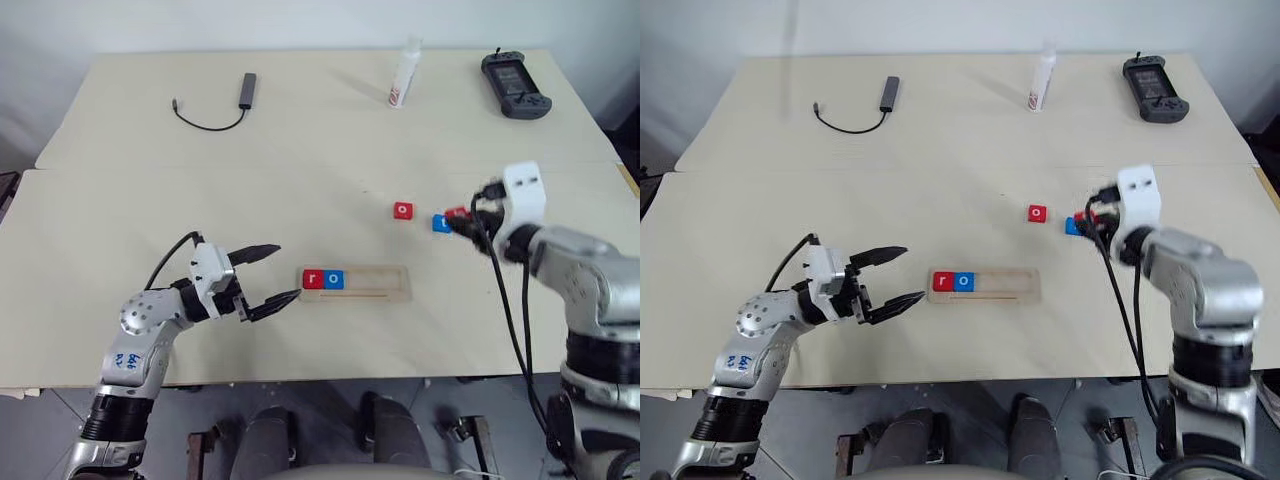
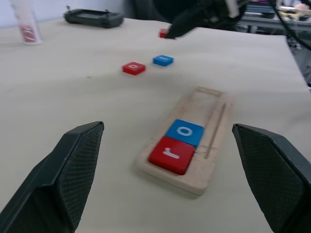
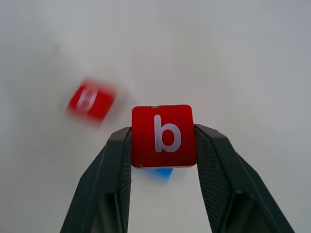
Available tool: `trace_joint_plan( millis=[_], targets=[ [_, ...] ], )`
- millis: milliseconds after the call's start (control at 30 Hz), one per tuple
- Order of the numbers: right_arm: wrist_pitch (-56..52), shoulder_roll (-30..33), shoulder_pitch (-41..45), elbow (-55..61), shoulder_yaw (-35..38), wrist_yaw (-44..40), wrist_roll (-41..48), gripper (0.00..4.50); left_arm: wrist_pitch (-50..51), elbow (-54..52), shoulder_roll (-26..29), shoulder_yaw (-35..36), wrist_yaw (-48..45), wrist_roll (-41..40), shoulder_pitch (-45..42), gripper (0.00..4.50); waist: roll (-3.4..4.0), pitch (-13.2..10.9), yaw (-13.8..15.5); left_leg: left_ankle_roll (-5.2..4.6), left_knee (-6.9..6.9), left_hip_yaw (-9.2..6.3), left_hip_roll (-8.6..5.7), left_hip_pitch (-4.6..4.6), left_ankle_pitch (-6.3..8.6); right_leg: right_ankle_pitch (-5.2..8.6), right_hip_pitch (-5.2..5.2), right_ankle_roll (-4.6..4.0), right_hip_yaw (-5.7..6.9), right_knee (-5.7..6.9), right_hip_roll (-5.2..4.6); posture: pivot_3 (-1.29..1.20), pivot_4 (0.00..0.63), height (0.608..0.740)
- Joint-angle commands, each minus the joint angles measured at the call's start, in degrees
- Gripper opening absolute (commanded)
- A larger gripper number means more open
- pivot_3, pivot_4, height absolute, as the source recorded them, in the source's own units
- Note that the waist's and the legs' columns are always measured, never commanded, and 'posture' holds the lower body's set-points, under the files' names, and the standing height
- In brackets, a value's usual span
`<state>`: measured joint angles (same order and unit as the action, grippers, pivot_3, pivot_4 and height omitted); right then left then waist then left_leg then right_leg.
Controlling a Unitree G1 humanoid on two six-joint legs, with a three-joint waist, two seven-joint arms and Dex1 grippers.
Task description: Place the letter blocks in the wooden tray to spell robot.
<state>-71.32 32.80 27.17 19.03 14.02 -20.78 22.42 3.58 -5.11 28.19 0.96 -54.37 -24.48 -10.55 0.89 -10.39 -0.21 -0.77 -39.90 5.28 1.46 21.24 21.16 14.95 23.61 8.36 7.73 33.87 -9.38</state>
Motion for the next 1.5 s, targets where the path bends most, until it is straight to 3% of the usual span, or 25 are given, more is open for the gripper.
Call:
trace_joint_plan(
  millis=[33, 233, 400, 500, 533, 700, 833, 933, 1133, 1333, 1500],
  targets=[
    [-6.8, -3.0, -4.7, 12.1, 6.0, 2.3, 2.8, 1.46, -1.0, 0.8, 0.8, 0.0, -2.4, -0.2, -1.1, 4.50, 0.00, 0.0, -0.1, 0.01, -0.02, 0.00, 0.02, -0.02, 0.00, 0.00, 0.00, 0.00, -0.01, 0.02, 0.01, 0.00, 0.150, 0.740],
    [-9.3, -16.2, -15.1, 23.3, 7.4, 9.4, 1.2, 1.46, -1.0, 3.2, 2.1, 0.0, -6.0, -0.3, -3.8, 4.50, -0.03, 0.0, 0.1, 0.08, -0.05, 0.03, 0.13, -0.03, 0.04, 0.00, 0.03, -0.01, -0.09, 0.05, 0.15, 0.00, 0.150, 0.740],
    [-8.7, -18.3, -16.1, 23.4, 5.3, 10.5, 0.9, 3.23, -1.1, 3.6, 2.7, 0.6, -6.9, -0.2, -4.4, 4.50, -0.03, 0.0, 0.0, 0.04, -0.07, 0.06, 0.10, -0.05, 0.06, -0.01, 0.04, -0.01, -0.17, 0.05, 0.15, 0.00, 0.150, 0.740],
    [-7.0, -12.6, -15.1, 20.9, 6.6, 7.2, 1.3, 4.30, -1.1, 3.1, 3.3, 1.1, -6.9, -0.1, -3.9, 4.50, -0.03, 0.0, 0.0, 0.04, -0.05, 0.07, 0.10, -0.04, 0.06, -0.01, 0.06, -0.01, -0.16, 0.05, 0.15, 0.00, 0.150, 0.740],
    [-6.3, -10.0, -14.6, 19.7, 7.3, 5.2, 2.0, 4.47, -1.1, 2.9, 3.5, 1.2, -6.9, -0.1, -3.7, 4.50, -0.04, 0.0, 0.1, 0.02, -0.06, 0.06, 0.09, -0.03, 0.07, -0.01, 0.06, -0.01, -0.16, 0.04, 0.15, 0.00, 0.150, 0.740],
    [12.3, 10.0, -15.8, 9.3, 4.9, -18.6, 4.8, 4.47, -1.3, 1.1, 4.5, 1.8, -6.7, -0.3, -1.9, 4.50, -0.05, 0.0, 0.0, -0.07, -0.05, 0.10, 0.07, -0.04, 0.14, -0.01, 0.06, 0.00, -0.20, -0.04, 0.13, 0.00, 0.150, 0.740],
    [32.2, 18.0, -15.4, -4.0, 0.7, -40.3, 4.6, 4.47, -3.0, 0.6, 5.3, 1.5, -7.9, 0.3, -1.6, 4.50, -0.14, 0.0, 0.0, -0.06, -0.03, 0.11, 0.11, -0.07, 0.15, -0.01, 0.00, 0.00, -0.15, -0.09, 0.17, 0.00, 0.150, 0.740],
    [43.0, 21.5, -13.0, -13.8, -5.3, -49.9, 0.9, 4.47, -3.2, 0.3, 5.5, 1.4, -8.1, 0.2, -1.6, 4.50, -0.17, -0.1, 0.0, -0.08, -0.09, 0.16, 0.10, -0.10, 0.16, -0.04, -0.05, 0.05, -0.18, -0.10, 0.16, 0.00, 0.150, 0.740],
    [59.9, 20.8, -3.1, -32.0, -16.5, -58.9, -8.2, 4.47, -2.3, -2.3, 6.6, 1.9, -7.3, -0.2, 0.0, 4.50, -0.18, -0.1, 0.0, -0.06, -0.17, 0.17, 0.11, -0.13, 0.15, -0.04, -0.06, 0.06, -0.17, -0.06, 0.15, 0.00, 0.150, 0.740],
    [64.7, 17.7, 1.2, -39.0, -19.8, -61.2, -10.6, 4.47, -1.8, -4.0, 7.5, 3.4, -5.9, -0.5, 2.6, 4.50, -0.18, -0.1, 0.1, -0.05, -0.19, 0.15, 0.13, -0.10, 0.14, -0.04, -0.06, 0.06, -0.13, -0.06, 0.15, 0.00, 0.150, 0.740],
    [68.6, 16.1, 3.2, -43.5, -20.9, -61.4, -12.5, 2.89, -1.9, -4.0, 7.4, 3.5, -5.7, -0.3, 2.7, 4.50, -0.18, -0.1, 0.0, -0.04, -0.23, 0.14, 0.15, -0.15, 0.14, -0.04, -0.12, 0.06, -0.13, -0.04, 0.15, 0.00, 0.150, 0.740]
  ],
)
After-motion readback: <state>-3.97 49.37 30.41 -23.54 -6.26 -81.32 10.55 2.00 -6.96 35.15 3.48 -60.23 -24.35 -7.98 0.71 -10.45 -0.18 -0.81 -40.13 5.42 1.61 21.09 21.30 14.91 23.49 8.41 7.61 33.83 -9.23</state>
